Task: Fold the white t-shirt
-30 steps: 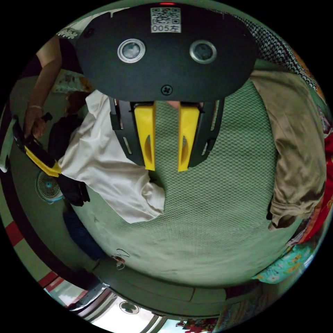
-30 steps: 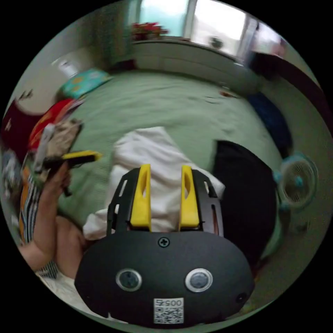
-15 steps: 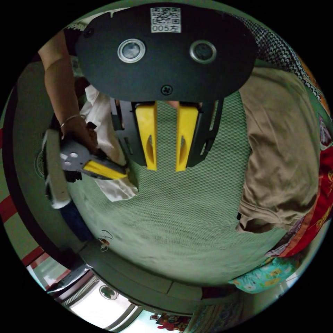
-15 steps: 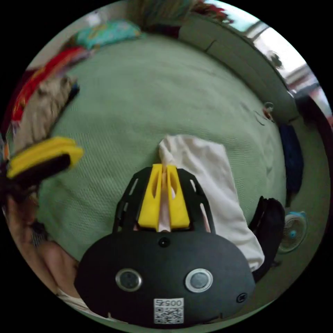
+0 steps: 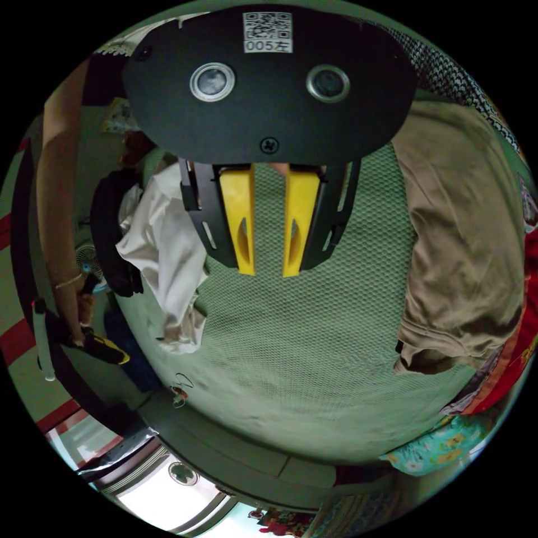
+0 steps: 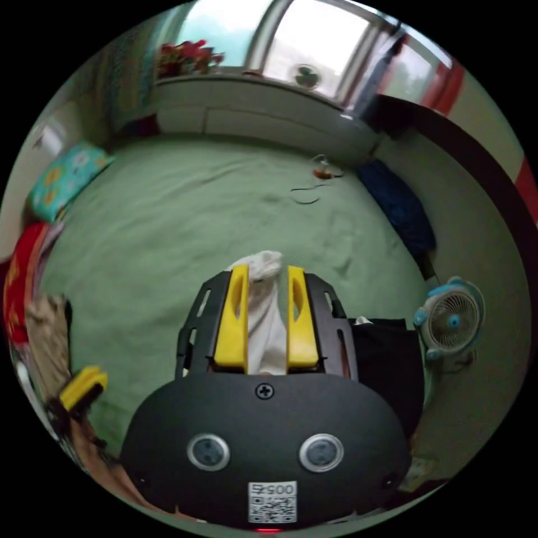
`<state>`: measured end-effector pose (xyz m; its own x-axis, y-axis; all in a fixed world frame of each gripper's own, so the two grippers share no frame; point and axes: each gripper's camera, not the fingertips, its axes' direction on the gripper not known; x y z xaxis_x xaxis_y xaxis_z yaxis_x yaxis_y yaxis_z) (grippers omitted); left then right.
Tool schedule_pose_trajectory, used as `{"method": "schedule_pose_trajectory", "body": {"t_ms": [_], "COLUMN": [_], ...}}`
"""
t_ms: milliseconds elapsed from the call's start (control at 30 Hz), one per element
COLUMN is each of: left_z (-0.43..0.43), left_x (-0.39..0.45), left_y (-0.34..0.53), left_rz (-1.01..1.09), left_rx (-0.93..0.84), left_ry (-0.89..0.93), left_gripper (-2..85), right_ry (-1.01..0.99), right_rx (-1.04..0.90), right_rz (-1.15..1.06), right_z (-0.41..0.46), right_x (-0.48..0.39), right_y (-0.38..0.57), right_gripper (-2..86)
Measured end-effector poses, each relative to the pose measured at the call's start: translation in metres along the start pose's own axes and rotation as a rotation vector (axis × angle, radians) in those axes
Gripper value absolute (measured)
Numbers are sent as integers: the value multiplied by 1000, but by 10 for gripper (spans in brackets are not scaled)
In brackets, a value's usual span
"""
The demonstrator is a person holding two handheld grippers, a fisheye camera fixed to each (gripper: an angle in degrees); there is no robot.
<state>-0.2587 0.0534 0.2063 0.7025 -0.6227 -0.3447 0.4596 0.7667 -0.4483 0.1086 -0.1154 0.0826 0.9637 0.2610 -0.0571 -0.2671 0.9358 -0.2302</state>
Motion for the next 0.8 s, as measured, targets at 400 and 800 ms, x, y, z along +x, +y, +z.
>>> {"method": "schedule_pose_trajectory", "body": {"t_ms": [400, 800], "left_z": [12, 11], "left_x": [13, 10], "left_y": [-8, -6], "left_rz": [65, 40], "left_rx": [-44, -37], "left_ry": [2, 40], "left_gripper": [84, 92], "right_ry": [64, -448], "right_rx": [-182, 62], "right_rz": [-359, -236], "right_z": [107, -2], "right_x": [-102, -58], "right_y": [24, -43], "right_gripper": [59, -15]}}
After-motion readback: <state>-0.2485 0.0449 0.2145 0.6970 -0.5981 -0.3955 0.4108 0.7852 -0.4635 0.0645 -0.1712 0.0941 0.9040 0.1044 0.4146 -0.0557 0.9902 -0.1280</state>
